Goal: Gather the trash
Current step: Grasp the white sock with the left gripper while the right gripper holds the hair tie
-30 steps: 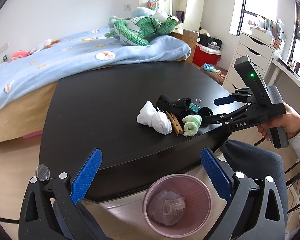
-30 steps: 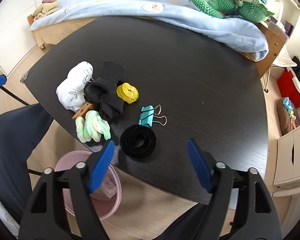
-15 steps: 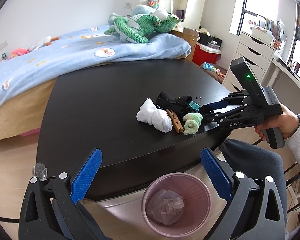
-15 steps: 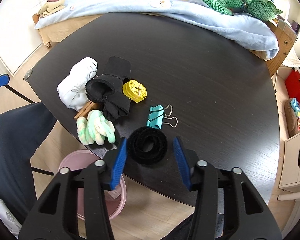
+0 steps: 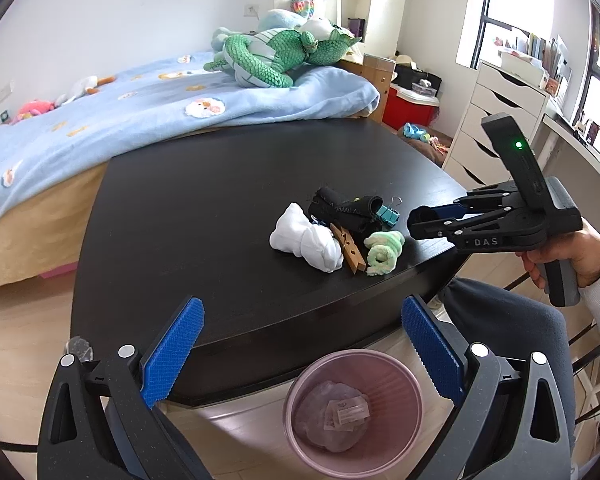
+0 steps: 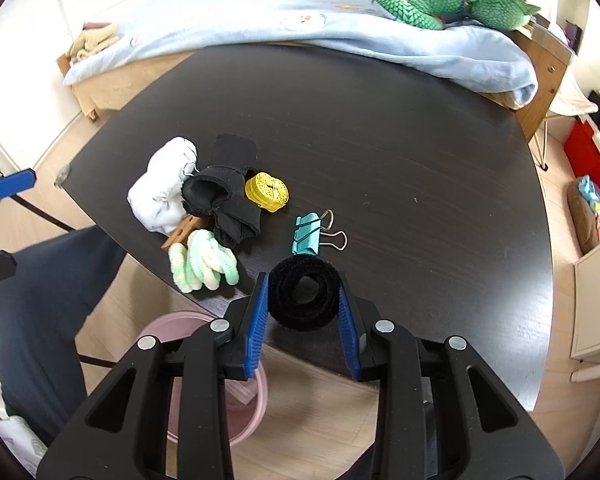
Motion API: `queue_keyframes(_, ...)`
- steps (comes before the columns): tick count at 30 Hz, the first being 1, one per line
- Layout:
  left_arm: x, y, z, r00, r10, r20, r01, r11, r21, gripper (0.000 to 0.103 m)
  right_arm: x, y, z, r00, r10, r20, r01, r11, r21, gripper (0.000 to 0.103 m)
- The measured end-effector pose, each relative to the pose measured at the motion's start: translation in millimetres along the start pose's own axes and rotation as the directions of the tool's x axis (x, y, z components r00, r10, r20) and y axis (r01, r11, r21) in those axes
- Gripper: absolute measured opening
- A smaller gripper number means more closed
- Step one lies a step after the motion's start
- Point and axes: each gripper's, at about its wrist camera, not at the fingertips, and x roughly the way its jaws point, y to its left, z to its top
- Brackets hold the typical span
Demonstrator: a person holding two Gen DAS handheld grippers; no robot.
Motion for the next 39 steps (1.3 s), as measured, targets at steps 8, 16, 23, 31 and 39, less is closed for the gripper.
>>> queue_keyframes(8, 9.8, -2.0, 17.4, 1.0, -0.007, -0.008, 0.007, 1.0, 0.022, 0.095, -18.2, 4.8, -5.2, 1.0, 0.008, 0.029, -0.009, 1.0, 0.018, 0.032)
queue_keyframes(16, 37.3, 1.0, 39.2, 0.998, -0.038, -0.049, 0.04, 0.999, 0.021, 0.095, -32.5, 10.0, -3.7, 0.998, 0.003, 0.056, -0.004, 1.0, 0.006, 0.032)
queue_keyframes(23, 70.4, 3.6, 46.8, 0.993, -0.036, -0.113, 0.039, 0.999, 0.028, 0.095, -36.3, 8.5, -4.5, 0.998, 0.0, 0.061, 0.0, 1.0, 0.007, 0.032)
queue_keyframes(31, 93.5, 6.8, 44.4, 0.988, -0.043, -0.149, 0.045, 0.999, 0.011, 0.087, -36.6, 6.4, -5.8, 0.998, -0.001, 0.062, 0.0, 1.0, 0.014, 0.032)
queue_keyframes(39, 101.5, 9.0, 40.5, 0.982, -0.062, -0.177, 0.061, 0.998, -0.008, 0.037, -33.7, 6.2, -5.8, 0.998, 0.001, 0.062, -0.002, 1.0, 0.018, 0.032)
